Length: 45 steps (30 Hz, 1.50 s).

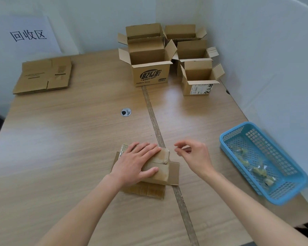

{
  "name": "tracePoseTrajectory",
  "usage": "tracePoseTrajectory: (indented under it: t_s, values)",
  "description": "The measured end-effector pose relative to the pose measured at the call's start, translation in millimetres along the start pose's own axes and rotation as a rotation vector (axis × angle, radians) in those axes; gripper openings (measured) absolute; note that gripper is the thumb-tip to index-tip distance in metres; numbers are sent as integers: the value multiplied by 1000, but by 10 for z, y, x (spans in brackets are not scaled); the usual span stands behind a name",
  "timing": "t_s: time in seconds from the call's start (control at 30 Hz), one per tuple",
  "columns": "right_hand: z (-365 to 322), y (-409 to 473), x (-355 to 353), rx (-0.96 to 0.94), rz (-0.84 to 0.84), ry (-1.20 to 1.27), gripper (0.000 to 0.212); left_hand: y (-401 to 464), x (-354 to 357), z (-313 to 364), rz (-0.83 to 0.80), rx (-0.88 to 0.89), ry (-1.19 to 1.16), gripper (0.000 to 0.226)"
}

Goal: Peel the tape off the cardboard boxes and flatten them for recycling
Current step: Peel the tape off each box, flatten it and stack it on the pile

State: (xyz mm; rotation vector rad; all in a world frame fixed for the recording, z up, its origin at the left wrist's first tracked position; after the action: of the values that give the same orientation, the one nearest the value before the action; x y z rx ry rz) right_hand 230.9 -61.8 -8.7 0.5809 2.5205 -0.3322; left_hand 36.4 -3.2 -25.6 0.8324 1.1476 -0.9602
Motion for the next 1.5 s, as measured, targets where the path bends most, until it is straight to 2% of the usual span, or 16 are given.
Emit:
tracePoseTrajectory:
  t_s: [0.1,0.2,0.3,0.5,0.67,0.77,0.9,1.07,1.13,1.27,1.37,1.5]
  values:
    - [5,-16,209,60,-130,65,16,1,-6,6,-4,-1,6,68]
    - [95,-44,409,172,-289,142,24,-4,-14,16,-8,-4,4,69]
    - [66,-65,530,181,-401,225,33,-4,-22,23,-6,-3,14,69]
    - [192,73,436,267,-341,274,14,-16,-4,9,-21,18,8,69]
    - [418,44,381,473,-220,613,4,-26,12,-20,-42,44,16,70]
    - [408,56,350,426,-205,491,4,-34,23,-19,-58,55,28,70]
    - [404,125,156,387,-92,388,7,-23,26,-7,-52,41,30,70]
    - [518,43,96,453,-11,363,35,-30,30,-16,-42,31,27,69]
    - [500,21,170,452,-33,353,34,-23,33,-8,-42,26,25,69]
    - [334,15,426,389,-184,414,8,-25,25,-14,-38,21,21,69]
    - [229,14,548,296,-298,273,15,-27,15,-8,-35,25,17,69]
    - [250,18,525,349,-413,198,15,-19,13,-3,-42,25,10,69]
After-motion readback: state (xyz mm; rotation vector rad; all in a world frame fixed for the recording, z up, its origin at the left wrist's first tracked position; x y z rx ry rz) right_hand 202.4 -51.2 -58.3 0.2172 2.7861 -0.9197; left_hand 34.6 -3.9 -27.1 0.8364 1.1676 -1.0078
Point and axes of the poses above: each hand's wrist, its own y-axis towards the middle knuckle, its own x-axis out of the palm, z = x × y, the point moved 10 cm from there along y, towards the middle knuckle, and after that the axes turned 9 degrees about x, right-handed, at the moved point
